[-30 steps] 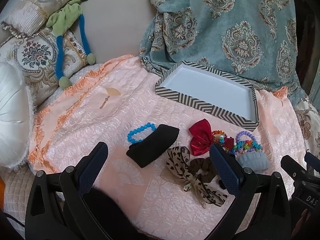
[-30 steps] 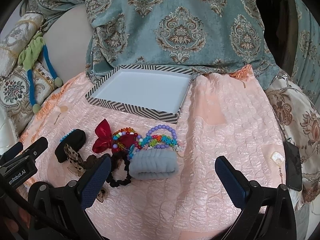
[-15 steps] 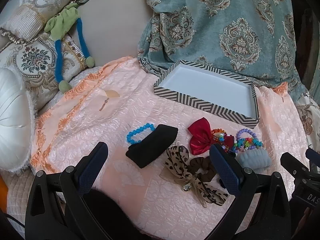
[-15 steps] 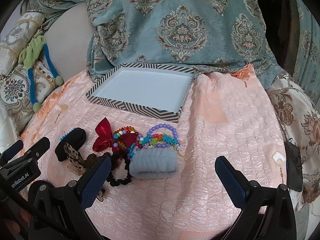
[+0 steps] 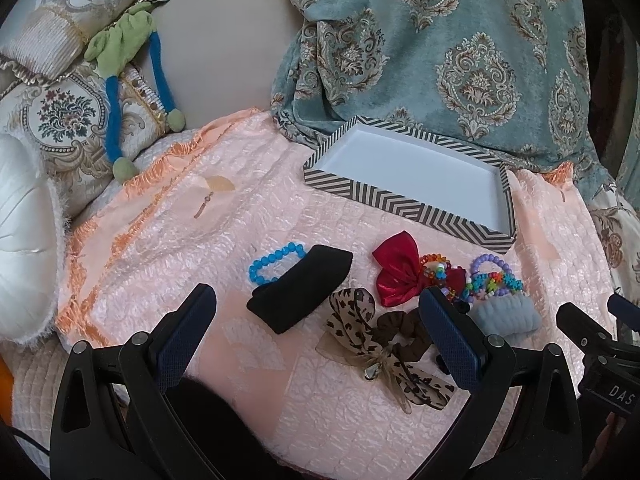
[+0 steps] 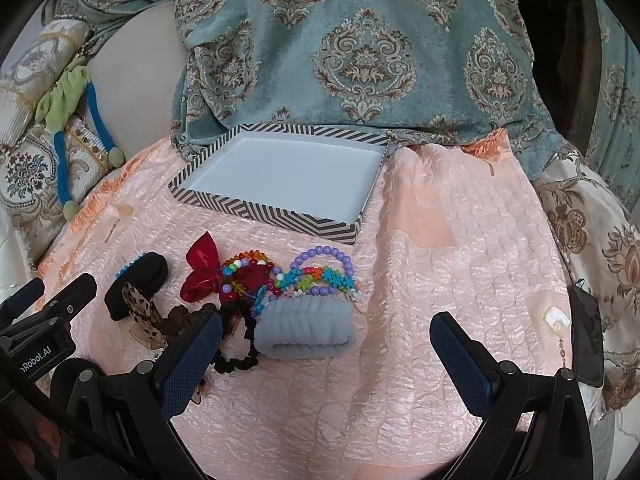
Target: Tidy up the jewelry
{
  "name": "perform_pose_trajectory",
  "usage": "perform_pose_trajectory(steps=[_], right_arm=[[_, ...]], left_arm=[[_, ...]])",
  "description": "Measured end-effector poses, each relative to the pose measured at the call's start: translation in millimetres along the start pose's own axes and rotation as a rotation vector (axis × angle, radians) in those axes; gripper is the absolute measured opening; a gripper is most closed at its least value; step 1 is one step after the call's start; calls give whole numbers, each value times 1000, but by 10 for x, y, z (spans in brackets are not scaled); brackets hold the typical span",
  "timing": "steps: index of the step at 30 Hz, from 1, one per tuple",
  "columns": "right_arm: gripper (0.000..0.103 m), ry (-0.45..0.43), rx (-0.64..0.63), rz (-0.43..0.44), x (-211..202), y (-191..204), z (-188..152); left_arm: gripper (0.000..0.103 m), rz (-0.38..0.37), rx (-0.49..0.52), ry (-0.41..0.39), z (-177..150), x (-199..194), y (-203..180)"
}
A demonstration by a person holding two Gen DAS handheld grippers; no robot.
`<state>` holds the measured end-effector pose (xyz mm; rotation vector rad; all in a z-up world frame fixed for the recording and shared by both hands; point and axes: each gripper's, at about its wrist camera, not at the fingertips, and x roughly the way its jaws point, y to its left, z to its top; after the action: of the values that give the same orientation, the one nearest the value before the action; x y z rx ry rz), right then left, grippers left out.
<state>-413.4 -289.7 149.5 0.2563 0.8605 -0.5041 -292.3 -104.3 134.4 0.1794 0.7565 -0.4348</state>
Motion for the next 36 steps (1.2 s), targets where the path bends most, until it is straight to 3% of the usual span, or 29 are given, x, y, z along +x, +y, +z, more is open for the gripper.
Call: perform_pose_trajectory(steps=[15, 19, 27, 33, 36], right_arm=[[103, 42, -2, 50, 232, -176, -34], [93, 24, -33, 64, 279, -191, -5], [85, 57, -16, 111, 421, -298, 22], [81, 72, -2, 127, 492, -415, 22], [74, 71, 4, 138, 533, -478, 29]], left_arm=[[102, -45, -64, 75, 133, 226, 360], [102, -70, -126, 116, 181, 380, 525], [102, -104, -266, 196, 317, 700, 834], [102, -79, -219, 222, 279, 835, 851], [102, -85, -169, 244, 230, 919, 781]])
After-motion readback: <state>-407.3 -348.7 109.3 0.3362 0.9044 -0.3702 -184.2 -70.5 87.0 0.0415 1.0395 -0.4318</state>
